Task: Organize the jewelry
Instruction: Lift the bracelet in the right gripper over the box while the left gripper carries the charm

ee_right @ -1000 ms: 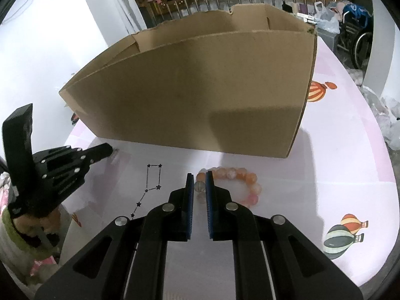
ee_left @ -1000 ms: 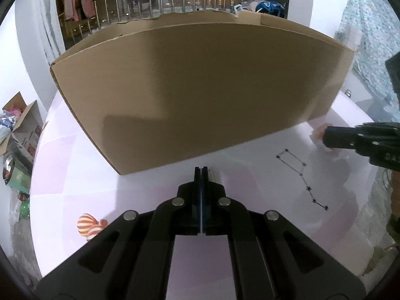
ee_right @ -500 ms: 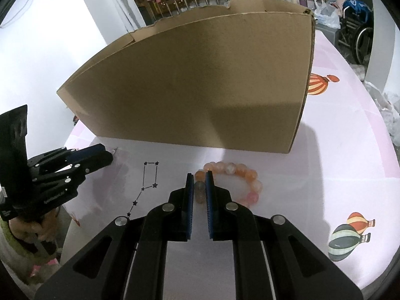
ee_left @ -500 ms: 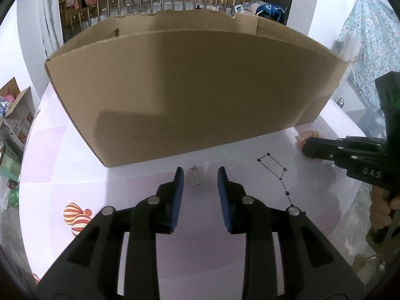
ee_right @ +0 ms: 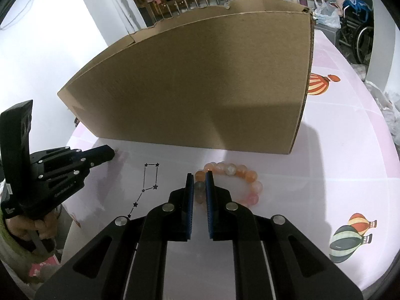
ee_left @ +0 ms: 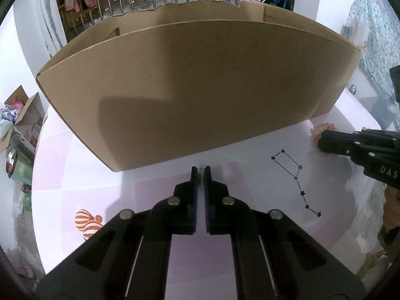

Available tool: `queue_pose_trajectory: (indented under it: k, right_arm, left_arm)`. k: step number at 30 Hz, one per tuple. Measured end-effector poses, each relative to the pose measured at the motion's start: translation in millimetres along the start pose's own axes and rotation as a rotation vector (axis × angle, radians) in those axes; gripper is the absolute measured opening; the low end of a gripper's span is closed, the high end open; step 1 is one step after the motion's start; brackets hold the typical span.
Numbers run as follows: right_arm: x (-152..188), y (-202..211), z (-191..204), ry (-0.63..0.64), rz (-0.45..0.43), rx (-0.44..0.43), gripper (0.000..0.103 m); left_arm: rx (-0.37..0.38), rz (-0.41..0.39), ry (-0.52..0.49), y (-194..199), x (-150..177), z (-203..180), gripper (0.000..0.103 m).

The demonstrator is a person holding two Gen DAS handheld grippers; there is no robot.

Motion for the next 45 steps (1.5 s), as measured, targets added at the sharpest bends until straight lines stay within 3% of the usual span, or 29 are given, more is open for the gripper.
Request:
queue_pose_trajectory:
  k: [18,30,38,42,45]
  right_arm:
    - [-11,13,-2,-0.004,-0.054,0.002,0.010]
    - [-38,82,-14,-0.098,-0.216,-0.061,0.009]
    - [-87,129,10,-0.052,-0.332,-0.133,0.009]
    - [-124,130,23,-0.002,-0.347,-0.173,0.009]
    - [-149,110,32,0.032,-0.302,-0.186,0.009]
  left_arm:
    - [0.052,-0.044,0.070,17,7,12,0.004]
    - [0.072,-0.222,0.063,104,-23,7,0.004]
    - [0.141,-0.346,0.032,152,-81,1,0.004]
    - [0.214,-0.302,0.039,137,-106,-1,0.004]
    - [0.274,-0.220,0.065,108,-120,-1,0.004]
Point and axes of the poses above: each gripper's, at about its wrist camera, not at the fingertips, and y roughly against the way its jaws point, z to its left, x to its underside, the point moved 8 cm from there along -y, roughly the way its jaws point, and after that the axes turned 1 degree about -z, right-handed, at the moved point
